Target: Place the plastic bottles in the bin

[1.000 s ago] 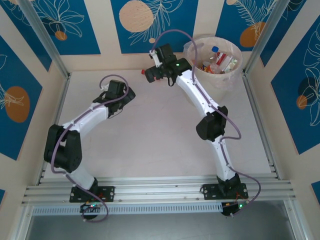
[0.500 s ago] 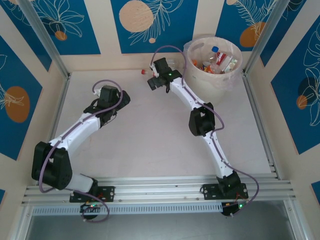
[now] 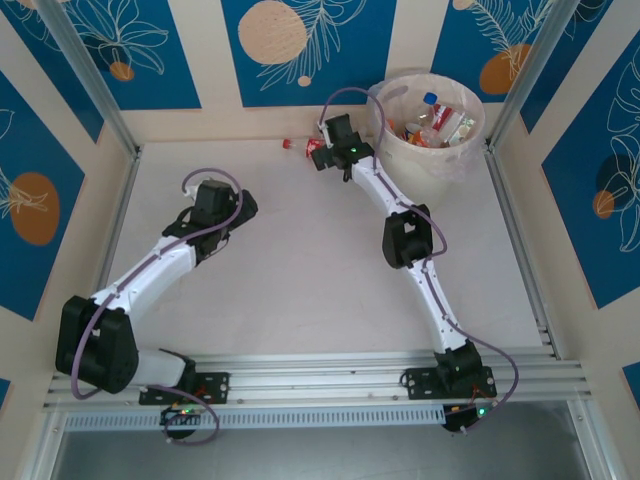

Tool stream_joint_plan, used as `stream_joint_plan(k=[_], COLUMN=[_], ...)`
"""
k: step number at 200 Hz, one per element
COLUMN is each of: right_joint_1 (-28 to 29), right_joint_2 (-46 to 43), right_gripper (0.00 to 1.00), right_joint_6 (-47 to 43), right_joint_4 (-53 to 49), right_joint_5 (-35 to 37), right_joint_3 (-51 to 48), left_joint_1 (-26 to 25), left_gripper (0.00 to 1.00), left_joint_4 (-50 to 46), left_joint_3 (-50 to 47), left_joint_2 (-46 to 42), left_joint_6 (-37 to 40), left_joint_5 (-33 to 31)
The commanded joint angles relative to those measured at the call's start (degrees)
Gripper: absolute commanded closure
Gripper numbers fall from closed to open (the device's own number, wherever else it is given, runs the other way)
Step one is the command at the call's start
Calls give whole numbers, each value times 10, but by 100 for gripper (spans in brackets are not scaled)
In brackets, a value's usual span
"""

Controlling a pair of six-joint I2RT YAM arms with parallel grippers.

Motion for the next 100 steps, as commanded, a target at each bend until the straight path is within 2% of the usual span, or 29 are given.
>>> stream_joint_plan(k=[1, 100], right_joint_1=[-8, -11], right_joint_2=[27, 48], right_gripper=[1, 1], right_joint_6=[8, -14], right_joint_4=[25, -12], right_joint_5=[-31, -115], right_joint_3=[28, 38], left_joint_1=[7, 7], left_gripper=[0, 0], left_joint_4=[12, 18], left_joint_3=[-12, -20], left_joint_2=[-13, -24], left_joint_6=[9, 3], left_joint_5=[-2, -3])
